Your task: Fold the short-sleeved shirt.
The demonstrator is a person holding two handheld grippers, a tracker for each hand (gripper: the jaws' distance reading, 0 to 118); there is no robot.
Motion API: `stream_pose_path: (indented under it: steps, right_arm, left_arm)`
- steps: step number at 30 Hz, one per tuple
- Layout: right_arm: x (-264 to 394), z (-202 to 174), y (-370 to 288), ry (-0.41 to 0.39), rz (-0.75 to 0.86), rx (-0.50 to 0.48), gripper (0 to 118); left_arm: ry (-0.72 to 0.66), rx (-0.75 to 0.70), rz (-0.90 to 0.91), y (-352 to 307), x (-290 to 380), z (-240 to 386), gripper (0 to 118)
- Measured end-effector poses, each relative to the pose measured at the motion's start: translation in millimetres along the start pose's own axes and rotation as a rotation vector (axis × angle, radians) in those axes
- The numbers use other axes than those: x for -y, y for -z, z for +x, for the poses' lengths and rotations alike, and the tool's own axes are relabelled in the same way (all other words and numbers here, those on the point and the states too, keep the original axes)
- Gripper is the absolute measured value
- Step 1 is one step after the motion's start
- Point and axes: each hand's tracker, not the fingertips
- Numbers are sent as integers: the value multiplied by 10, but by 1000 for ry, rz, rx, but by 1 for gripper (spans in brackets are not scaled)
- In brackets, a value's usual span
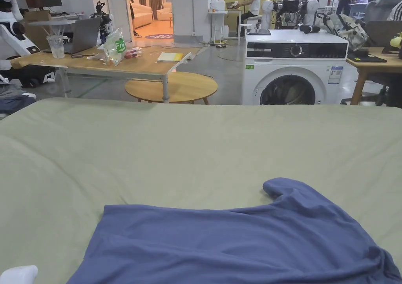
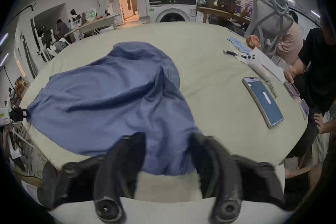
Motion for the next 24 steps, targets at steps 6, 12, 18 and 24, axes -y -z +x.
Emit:
stream_pose_path:
  steps: [6,12,18,24]
  right_arm:
    - [-326,-342,-228,10,167,-91,63]
    - [-578,-825,76,-36,213,-191,51]
    - [-633,-1096,319,-39,186,-217,0]
    - [-634,-1019,314,-56,174,-240,0]
  left_arm:
    - [78,45,201,-210,-310,345,60]
    - [225,113,278,-101,-563,923,57]
    - [222,128,234,84,-655,1040,0]
    - [117,72,107,311,-1212,586,7]
